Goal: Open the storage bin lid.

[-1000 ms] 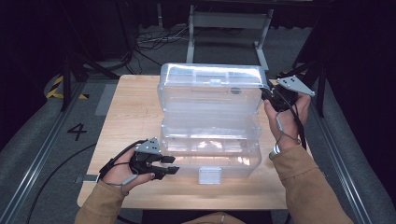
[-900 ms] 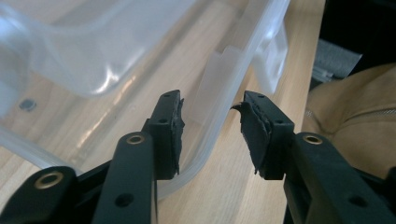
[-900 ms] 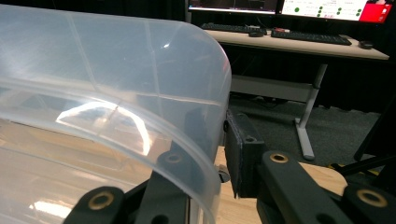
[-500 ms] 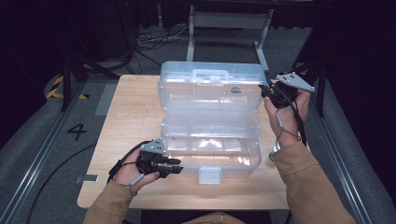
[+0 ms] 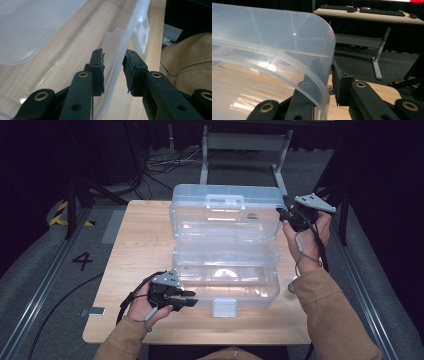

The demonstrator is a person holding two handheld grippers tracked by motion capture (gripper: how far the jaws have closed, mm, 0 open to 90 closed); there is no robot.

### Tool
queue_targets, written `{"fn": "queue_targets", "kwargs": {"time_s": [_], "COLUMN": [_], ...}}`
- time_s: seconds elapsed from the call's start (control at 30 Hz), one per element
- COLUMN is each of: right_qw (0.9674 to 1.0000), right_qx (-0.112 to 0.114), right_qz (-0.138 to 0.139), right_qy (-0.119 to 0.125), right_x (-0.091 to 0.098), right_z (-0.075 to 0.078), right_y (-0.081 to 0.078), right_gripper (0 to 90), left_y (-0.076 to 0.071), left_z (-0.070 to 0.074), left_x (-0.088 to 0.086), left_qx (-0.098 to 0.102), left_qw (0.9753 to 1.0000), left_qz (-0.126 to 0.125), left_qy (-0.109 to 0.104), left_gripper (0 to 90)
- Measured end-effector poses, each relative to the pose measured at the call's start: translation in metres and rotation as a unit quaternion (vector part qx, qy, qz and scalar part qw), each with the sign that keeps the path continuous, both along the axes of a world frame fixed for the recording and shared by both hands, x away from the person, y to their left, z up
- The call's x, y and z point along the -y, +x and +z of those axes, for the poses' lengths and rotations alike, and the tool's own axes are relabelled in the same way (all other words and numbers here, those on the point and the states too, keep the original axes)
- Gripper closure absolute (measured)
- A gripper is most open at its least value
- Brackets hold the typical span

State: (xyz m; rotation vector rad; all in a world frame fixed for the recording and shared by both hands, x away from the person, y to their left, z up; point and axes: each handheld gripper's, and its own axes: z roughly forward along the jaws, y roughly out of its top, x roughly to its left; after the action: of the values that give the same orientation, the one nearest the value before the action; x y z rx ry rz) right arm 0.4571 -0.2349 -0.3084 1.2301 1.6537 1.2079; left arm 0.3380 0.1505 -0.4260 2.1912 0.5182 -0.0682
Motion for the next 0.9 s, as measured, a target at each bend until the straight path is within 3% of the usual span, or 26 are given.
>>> {"fn": "queue_targets", "kwargs": {"time_s": [0.33, 0.9], "right_qw": [1.0000, 0.9998], "right_qx": [-0.006, -0.017], "right_qz": [0.002, 0.003], "right_qy": [-0.001, 0.000], "right_x": [0.001, 0.001], "right_z": [0.001, 0.001], "right_y": [0.008, 0.023], "right_gripper": [80.0, 79.9], "left_y": [0.001, 0.001], "left_z": [-0.002, -0.004], "left_x": [0.001, 0.000], "left_qx": [-0.010, -0.010], "left_qw": [0.9999, 0.9997], "left_qz": [0.001, -0.001], "left_qy": [-0.011, -0.022], "left_gripper": [70.0, 70.6]}}
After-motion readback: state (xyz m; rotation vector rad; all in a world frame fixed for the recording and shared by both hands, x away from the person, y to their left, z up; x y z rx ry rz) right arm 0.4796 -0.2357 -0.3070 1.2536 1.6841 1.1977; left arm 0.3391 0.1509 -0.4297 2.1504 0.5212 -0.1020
